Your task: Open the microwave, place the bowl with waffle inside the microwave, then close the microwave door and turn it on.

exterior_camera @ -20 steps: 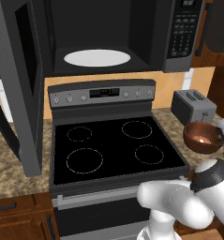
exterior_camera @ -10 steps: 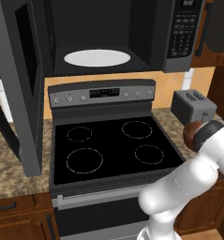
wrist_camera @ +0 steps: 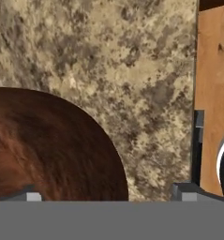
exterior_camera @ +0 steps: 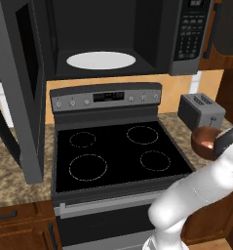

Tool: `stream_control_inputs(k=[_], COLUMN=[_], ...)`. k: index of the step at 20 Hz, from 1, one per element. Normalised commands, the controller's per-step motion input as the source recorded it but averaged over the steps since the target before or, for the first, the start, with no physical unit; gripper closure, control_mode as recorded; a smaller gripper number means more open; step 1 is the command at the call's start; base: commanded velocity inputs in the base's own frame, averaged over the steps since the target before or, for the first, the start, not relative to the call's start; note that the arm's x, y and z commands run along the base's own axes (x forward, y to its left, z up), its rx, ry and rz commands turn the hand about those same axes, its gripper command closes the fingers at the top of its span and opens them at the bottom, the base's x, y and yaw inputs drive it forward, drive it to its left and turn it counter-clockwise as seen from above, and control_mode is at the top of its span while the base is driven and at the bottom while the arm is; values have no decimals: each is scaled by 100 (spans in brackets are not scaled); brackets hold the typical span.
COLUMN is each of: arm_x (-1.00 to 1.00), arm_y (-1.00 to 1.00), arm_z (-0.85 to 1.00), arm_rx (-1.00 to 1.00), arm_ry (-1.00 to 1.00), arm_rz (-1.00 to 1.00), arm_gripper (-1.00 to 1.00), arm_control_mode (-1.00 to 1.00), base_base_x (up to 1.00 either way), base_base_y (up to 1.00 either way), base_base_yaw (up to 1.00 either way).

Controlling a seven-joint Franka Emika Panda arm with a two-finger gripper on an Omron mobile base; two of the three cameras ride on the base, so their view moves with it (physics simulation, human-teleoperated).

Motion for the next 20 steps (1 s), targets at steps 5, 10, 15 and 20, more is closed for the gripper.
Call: stream_control_inputs(k=[5, 10, 15, 20], arm_x=[0, 0, 0, 0], arm_y=[35, 48, 60, 32], arm_z=[-7, -8, -20, -15], arm_rx=[0, 0, 0, 0], arm_ry=[0, 0, 0, 0], arm_rz=[0, 0, 0, 0], arm_gripper=[-100, -100, 100, 100], arm_control_mode=[-100, -100, -100, -100], base_base_x=[0, 0, 0, 0], base_base_y=[0, 0, 0, 0], base_base_yaw=[0, 0, 0, 0])
